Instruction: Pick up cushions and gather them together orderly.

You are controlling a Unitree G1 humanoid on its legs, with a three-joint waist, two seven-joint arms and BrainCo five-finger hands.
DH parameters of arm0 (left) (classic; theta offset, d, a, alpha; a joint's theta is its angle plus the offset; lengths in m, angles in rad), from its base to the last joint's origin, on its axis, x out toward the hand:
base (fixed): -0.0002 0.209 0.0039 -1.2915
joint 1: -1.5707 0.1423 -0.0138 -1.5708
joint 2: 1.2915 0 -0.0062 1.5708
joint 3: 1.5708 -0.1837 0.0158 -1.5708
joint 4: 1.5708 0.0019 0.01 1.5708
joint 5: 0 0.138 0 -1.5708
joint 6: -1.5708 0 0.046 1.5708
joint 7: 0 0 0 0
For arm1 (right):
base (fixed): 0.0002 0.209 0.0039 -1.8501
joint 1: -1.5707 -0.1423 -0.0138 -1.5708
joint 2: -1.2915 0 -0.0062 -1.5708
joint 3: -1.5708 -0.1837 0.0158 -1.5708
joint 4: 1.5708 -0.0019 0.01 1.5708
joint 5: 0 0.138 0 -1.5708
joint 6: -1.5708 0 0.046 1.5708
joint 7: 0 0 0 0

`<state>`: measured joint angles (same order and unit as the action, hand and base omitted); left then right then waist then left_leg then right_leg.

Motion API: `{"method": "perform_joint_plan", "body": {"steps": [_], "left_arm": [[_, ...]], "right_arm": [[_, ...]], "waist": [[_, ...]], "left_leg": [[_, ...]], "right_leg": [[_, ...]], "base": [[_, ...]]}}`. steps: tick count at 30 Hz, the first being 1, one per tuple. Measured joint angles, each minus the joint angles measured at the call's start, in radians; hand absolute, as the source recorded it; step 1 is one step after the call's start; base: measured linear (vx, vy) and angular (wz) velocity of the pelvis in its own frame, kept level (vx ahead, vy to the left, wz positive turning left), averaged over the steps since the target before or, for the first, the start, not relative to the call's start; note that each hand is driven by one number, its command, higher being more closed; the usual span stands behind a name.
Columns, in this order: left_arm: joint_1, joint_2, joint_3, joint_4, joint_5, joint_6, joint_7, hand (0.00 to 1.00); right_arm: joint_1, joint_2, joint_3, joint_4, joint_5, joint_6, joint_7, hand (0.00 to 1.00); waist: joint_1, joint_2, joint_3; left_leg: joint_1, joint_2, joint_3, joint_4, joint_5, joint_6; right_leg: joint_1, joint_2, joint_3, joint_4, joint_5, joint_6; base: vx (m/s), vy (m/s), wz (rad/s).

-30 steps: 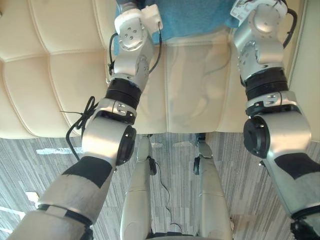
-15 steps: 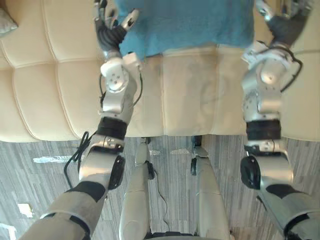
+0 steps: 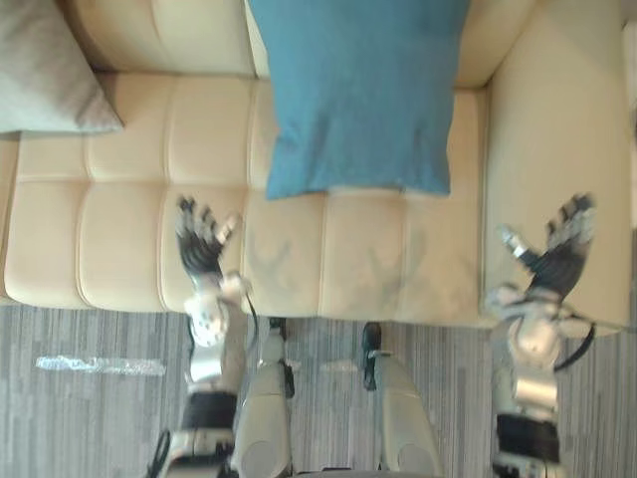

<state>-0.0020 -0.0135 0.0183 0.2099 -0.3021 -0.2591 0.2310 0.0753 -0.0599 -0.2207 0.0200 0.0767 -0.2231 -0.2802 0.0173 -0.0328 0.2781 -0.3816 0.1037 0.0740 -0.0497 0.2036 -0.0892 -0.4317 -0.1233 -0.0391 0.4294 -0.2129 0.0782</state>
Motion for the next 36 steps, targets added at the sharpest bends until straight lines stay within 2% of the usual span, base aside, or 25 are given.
{"method": "perform_joint_plan", "body": {"steps": [2,5,6,12,20,25,28,32,33,34,35,36], "left_arm": [[0.073,-0.002,-0.01,0.079,0.061,0.03,-0.042,0.0],[0.115,-0.003,-0.011,0.199,0.114,0.052,-0.075,0.0],[0.124,-0.008,0.006,0.285,0.138,0.064,-0.083,0.0],[0.128,-0.012,0.11,0.62,0.249,0.118,-0.083,0.0],[0.107,0.003,0.191,0.736,0.301,0.119,-0.09,0.0],[0.092,0.008,0.188,0.765,0.307,0.119,-0.103,0.0],[0.081,0.019,0.179,0.768,0.323,0.119,-0.102,0.0],[0.04,0.038,0.148,0.776,0.323,0.123,-0.1,0.0],[0.023,0.03,0.15,0.77,0.32,0.129,-0.099,0.0],[0.019,0.022,0.159,0.757,0.32,0.135,-0.099,0.0],[0.019,0.02,0.158,0.754,0.32,0.137,-0.099,0.0],[0.025,0.021,0.159,0.741,0.319,0.14,-0.099,0.0]], "right_arm": [[0.057,0.029,0.038,0.111,-0.027,0.005,0.035,0.0],[0.096,0.055,0.053,0.251,-0.039,0.02,0.067,0.0],[0.106,0.067,0.061,0.33,-0.039,0.027,0.073,0.0],[0.12,0.111,0.022,0.663,-0.039,0.067,0.098,0.0],[0.112,0.108,-0.093,0.858,-0.038,0.099,0.119,0.0],[0.091,0.106,-0.129,0.913,-0.036,0.114,0.131,0.0],[0.065,0.106,-0.118,0.913,-0.036,0.119,0.132,0.0],[0.006,0.118,-0.069,0.907,-0.035,0.12,0.129,0.0],[-0.003,0.123,-0.065,0.899,-0.035,0.124,0.127,0.0],[-0.016,0.122,-0.047,0.897,-0.035,0.13,0.125,0.0],[-0.015,0.122,-0.042,0.897,-0.035,0.132,0.125,0.0],[-0.006,0.122,-0.04,0.898,-0.035,0.133,0.124,0.0]], "waist": [[0.0,0.002,-0.049],[0.001,0.009,-0.088],[0.005,0.012,-0.113],[0.007,0.017,-0.195],[0.014,0.003,-0.23],[0.014,0.002,-0.229],[0.022,-0.009,-0.218],[0.025,-0.022,-0.19],[0.038,-0.008,-0.183],[0.045,0.008,-0.171],[0.042,0.004,-0.172],[0.044,-0.01,-0.18]], "left_leg": [[0.055,-0.003,0.002,0.001,-0.02,-0.003],[0.11,-0.001,0.002,0.001,-0.036,-0.009],[0.134,0.001,0.006,0.0,-0.043,-0.01],[0.249,0.007,0.03,-0.027,-0.07,-0.023],[0.352,-0.001,0.052,-0.053,-0.09,-0.024],[0.366,-0.004,0.056,-0.054,-0.093,-0.022],[0.366,0.001,0.094,-0.053,-0.098,-0.023],[0.29,0.034,0.124,0.002,-0.121,-0.015],[0.251,0.072,0.119,0.035,-0.127,-0.002],[0.222,0.093,0.119,0.065,-0.126,0.003],[0.221,0.092,0.105,0.08,-0.129,0.004],[0.203,0.086,0.089,0.114,-0.129,0.006]], "right_leg": [[0.064,-0.002,-0.002,-0.019,-0.01,0.002],[0.128,-0.002,-0.006,-0.041,-0.017,0.001],[0.158,0.0,-0.009,-0.058,-0.017,0.0],[0.29,0.006,-0.006,-0.155,-0.005,0.004],[0.42,0.003,0.012,-0.263,0.024,0.013],[0.441,0.003,0.026,-0.289,0.044,0.016],[0.422,0.004,0.054,-0.29,0.063,0.025],[0.323,0.023,0.051,-0.227,0.118,0.04],[0.302,0.045,0.044,-0.221,0.153,0.054],[0.239,0.041,0.013,0.008,0.071,0.022],[0.225,0.028,0.0,0.12,0.041,0.036],[0.229,0.0,-0.003,0.283,0.018,0.068]], "base": [[0.08,-0.027,-0.01],[0.08,-0.023,0.0],[0.05,-0.022,-0.07],[0.09,-0.006,-0.09],[0.09,0.009,-0.08],[0.02,0.01,-0.07],[-0.05,0.029,-0.35],[-0.12,-0.008,-0.31],[-0.14,-0.012,-0.1],[-0.14,-0.02,0.03],[-0.07,-0.07,0.31],[-0.06,-0.123,0.48]]}}
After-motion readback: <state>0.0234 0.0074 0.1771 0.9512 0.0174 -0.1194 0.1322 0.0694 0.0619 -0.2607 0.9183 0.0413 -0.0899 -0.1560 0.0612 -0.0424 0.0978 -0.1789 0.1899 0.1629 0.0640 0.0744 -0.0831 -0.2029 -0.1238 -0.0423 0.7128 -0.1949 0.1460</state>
